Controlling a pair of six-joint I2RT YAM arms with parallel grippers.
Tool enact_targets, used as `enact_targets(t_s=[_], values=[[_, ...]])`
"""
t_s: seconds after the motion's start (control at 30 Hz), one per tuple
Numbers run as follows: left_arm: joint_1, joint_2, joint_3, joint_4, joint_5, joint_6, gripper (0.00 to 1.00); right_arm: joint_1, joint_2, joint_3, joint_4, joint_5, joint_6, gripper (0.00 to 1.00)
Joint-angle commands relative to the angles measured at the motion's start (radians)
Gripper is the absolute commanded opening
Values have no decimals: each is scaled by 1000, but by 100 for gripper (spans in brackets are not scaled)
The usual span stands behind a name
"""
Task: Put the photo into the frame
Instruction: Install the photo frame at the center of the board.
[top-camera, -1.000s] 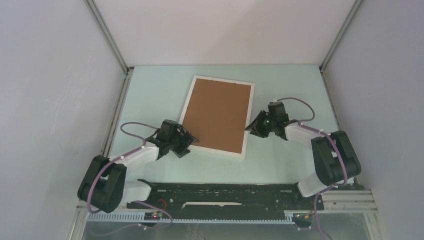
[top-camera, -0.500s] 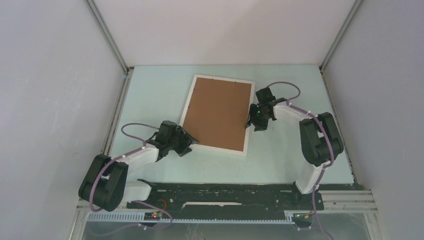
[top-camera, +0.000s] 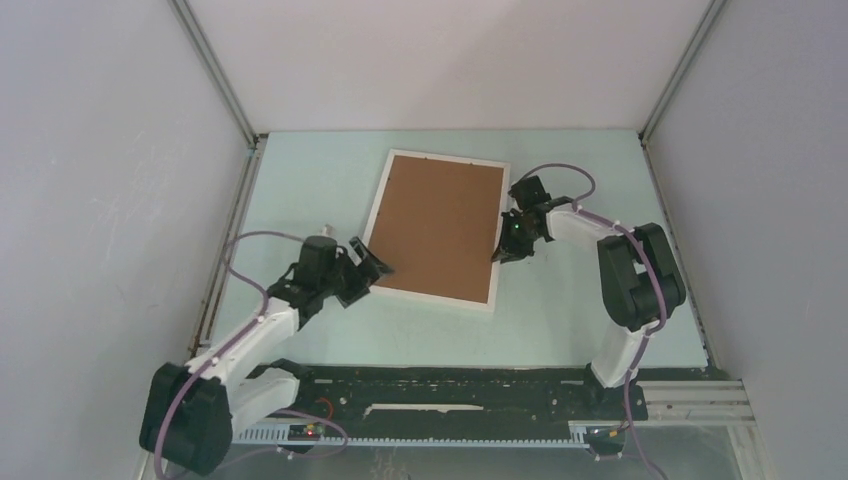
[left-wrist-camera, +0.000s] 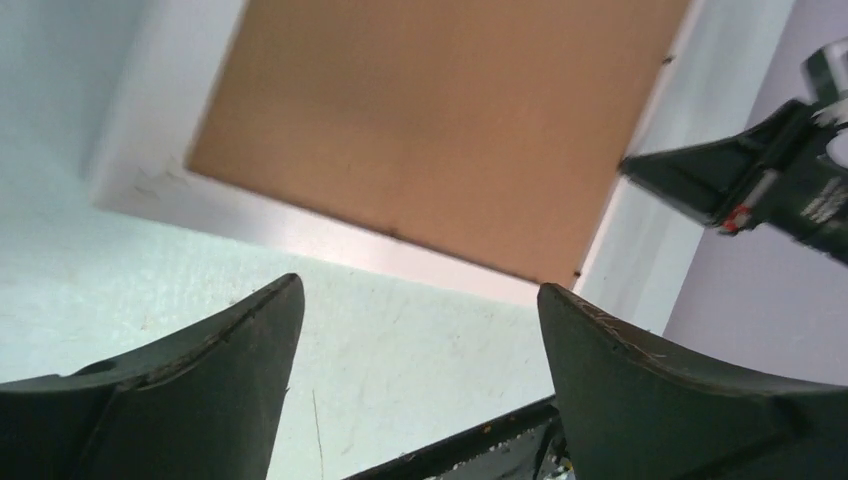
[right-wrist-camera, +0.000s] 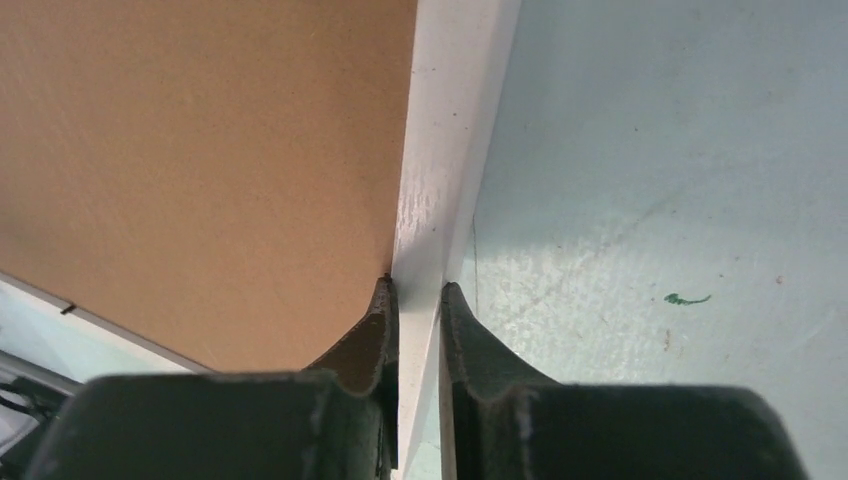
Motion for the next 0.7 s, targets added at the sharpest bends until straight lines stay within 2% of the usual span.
enact_targets(t_s=[0.0,0.1,0.13,0.2,0.27,0.37,0.43,0.47,0.57,0.67], values=[[87,-108,228,-257,-73,223,96,-37,-52,-76,-121,-6,-232,9],[203,-15,331,-290,-80,279,100,-107,-71,-77,-102,11,-263,7],[239,50,356,-272,-15,279,100,-126,-80,-77,-78,10,-263,9],[271,189,426,-267,18,292,100,-148,-97,-54,-49,1,-273,15],[266,318,487,-245,84,314,100,-167,-120,-27,-40,-31,-268,24],[218,458,531,-207,99,326,98,-232,-144,9,24,-204,-221,48],[187,527,531,-151,146,330,92,-277,-123,49,61,-255,-178,56],[172,566,539,-139,183,338,85,-298,-98,74,76,-276,-165,57],[147,636,540,-118,230,338,73,-362,3,169,77,-337,-134,61],[141,653,539,-111,221,347,68,-392,106,281,71,-387,-119,64]])
